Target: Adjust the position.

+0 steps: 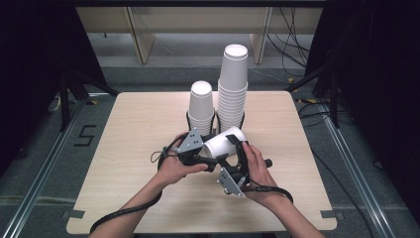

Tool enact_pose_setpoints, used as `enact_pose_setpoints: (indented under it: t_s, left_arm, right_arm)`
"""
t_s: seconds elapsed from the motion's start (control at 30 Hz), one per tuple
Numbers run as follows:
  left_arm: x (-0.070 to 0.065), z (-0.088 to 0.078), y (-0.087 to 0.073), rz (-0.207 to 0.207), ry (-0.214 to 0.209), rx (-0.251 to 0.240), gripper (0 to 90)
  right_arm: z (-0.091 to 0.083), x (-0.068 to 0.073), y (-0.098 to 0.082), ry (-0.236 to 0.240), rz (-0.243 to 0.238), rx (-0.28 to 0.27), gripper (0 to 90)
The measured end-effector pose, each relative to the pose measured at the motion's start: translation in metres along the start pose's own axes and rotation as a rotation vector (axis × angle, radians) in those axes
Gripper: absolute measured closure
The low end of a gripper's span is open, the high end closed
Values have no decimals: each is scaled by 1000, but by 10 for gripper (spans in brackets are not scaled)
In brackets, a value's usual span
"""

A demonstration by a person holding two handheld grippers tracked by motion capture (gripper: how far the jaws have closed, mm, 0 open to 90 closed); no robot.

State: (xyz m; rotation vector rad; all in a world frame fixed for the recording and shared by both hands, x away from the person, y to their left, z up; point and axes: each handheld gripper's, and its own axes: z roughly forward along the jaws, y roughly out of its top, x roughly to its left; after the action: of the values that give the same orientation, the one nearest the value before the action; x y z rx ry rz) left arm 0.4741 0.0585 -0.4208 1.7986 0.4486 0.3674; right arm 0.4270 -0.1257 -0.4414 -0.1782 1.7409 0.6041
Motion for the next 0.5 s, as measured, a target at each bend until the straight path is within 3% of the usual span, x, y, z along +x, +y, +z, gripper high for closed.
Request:
enact_pose_setpoints:
  t_s: [0.07,0.13,0.17,0.23,0.3,0.33,0.37,0.4,0.5]
  left_arm:
    - [0,0,0,-2,0,0,219]
    - [0,0,0,-5,0,-1,219]
    - [0,0,0,-5,1,-2,219]
    - [1,0,0,-5,3,-2,219]
    - [2,-1,-1,-12,9,-3,219]
    - [2,-1,-1,-14,11,-2,219]
    - [3,-2,-1,-15,13,-1,219]
    - [3,-2,-2,-16,12,-5,219]
    - [5,-4,-2,-19,14,-9,219]
  right_arm:
    - [-2,0,1,-1,13,-3,5]
    - [-2,-3,2,0,-44,-18,6]
    - [-2,0,1,0,-5,-15,6]
    - [-3,1,1,-2,11,-13,6]
    - [-5,0,1,1,3,-2,6]
    - [-5,-2,1,-3,-30,-2,6]
    - [-5,-1,-1,-10,-9,10,6]
    - [-6,-2,-1,-10,-32,17,6]
    - [-7,-2,-3,-11,-26,19,6]
